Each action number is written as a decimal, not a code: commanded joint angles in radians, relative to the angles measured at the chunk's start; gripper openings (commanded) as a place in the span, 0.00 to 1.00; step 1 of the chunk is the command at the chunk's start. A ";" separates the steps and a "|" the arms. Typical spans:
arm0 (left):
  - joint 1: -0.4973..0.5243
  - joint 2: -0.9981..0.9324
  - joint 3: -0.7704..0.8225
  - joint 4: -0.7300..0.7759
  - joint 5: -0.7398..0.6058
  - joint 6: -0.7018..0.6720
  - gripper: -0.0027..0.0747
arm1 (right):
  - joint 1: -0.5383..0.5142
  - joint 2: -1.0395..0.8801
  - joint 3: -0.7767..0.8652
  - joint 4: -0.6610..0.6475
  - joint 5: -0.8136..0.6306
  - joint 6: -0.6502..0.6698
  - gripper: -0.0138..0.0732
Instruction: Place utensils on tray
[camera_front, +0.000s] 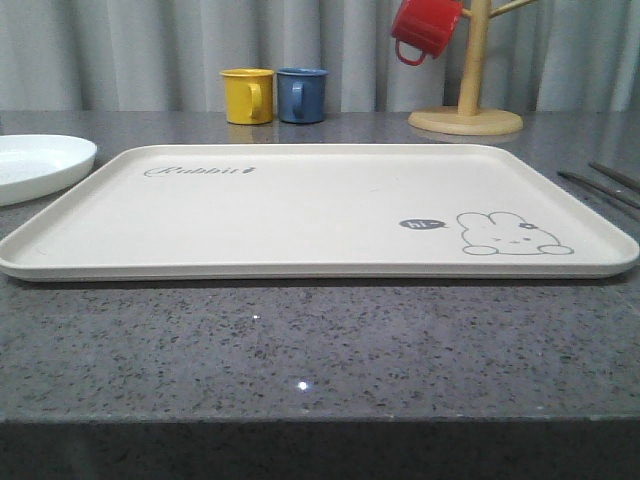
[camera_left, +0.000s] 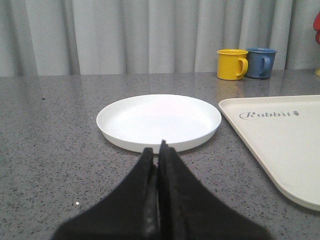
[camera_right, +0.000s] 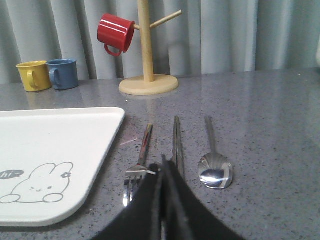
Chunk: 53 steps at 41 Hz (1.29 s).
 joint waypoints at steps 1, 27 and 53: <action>-0.008 -0.023 0.000 -0.008 -0.091 0.000 0.01 | 0.002 -0.017 0.000 -0.002 -0.092 -0.007 0.08; -0.008 -0.023 0.000 -0.006 -0.091 0.000 0.01 | 0.002 -0.017 0.000 -0.002 -0.092 -0.007 0.08; -0.008 0.086 -0.447 -0.003 0.054 0.000 0.01 | 0.002 0.084 -0.454 -0.003 0.232 -0.007 0.08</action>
